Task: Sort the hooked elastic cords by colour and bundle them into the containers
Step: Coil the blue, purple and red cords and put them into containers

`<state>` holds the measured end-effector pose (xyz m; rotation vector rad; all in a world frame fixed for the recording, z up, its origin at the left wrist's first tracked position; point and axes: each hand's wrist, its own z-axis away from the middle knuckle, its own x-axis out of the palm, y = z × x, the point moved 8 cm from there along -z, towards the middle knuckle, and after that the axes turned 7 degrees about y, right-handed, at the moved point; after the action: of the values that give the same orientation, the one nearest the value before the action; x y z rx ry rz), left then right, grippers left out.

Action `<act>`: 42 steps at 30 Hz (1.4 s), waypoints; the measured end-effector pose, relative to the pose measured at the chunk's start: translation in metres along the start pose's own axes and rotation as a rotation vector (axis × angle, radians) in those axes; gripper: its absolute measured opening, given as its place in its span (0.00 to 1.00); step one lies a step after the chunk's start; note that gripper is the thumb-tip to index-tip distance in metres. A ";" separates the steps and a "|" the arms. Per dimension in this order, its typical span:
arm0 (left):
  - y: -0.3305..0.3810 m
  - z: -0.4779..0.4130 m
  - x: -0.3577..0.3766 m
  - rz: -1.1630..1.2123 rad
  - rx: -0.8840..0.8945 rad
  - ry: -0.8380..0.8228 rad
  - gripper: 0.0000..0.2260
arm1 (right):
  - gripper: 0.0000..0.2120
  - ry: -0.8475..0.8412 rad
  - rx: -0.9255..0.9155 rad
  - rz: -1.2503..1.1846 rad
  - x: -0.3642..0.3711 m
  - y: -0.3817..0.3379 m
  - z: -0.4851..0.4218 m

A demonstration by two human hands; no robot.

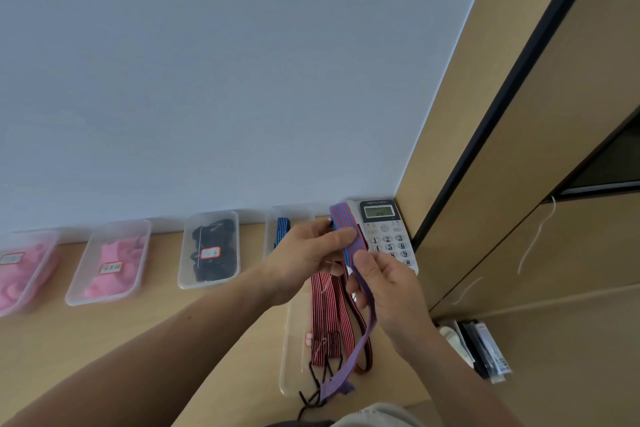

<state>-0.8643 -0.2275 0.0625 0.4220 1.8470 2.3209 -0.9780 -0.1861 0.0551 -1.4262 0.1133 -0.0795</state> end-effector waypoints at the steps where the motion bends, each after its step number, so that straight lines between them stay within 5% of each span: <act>1: 0.002 -0.001 -0.003 -0.012 0.012 0.035 0.17 | 0.23 0.017 0.002 0.016 -0.002 0.002 0.000; 9: 0.017 0.002 -0.013 -0.065 0.178 0.223 0.10 | 0.24 0.115 0.020 0.033 -0.007 0.007 0.000; 14: 0.019 0.006 -0.015 -0.374 0.389 0.209 0.19 | 0.24 0.136 0.094 -0.063 -0.007 0.004 0.003; 19: 0.024 0.017 -0.008 -0.817 0.672 0.262 0.18 | 0.31 0.104 0.126 -0.076 -0.005 -0.003 0.004; 25: 0.029 0.029 0.002 -1.098 1.051 0.318 0.15 | 0.29 0.079 0.118 -0.062 -0.002 -0.007 0.004; 29: 0.018 0.024 0.001 -1.150 1.082 0.263 0.18 | 0.27 0.066 0.124 -0.075 0.000 -0.005 0.003; 31: 0.021 0.022 -0.002 -1.028 0.978 0.228 0.25 | 0.27 0.062 0.086 -0.089 -0.001 -0.008 0.001; 34: 0.011 0.008 -0.016 -0.555 0.467 0.216 0.32 | 0.25 0.072 0.051 -0.110 -0.005 -0.011 -0.001; 37: -0.001 0.001 -0.012 -0.094 0.043 0.121 0.22 | 0.23 0.061 0.030 -0.101 -0.002 -0.009 -0.001; 42: -0.002 -0.001 -0.002 -0.019 -0.026 0.055 0.22 | 0.21 0.092 0.021 -0.081 -0.007 -0.007 -0.002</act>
<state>-0.8628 -0.2288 0.0595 0.3401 1.8342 2.3644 -0.9848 -0.1886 0.0622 -1.4061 0.1303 -0.2127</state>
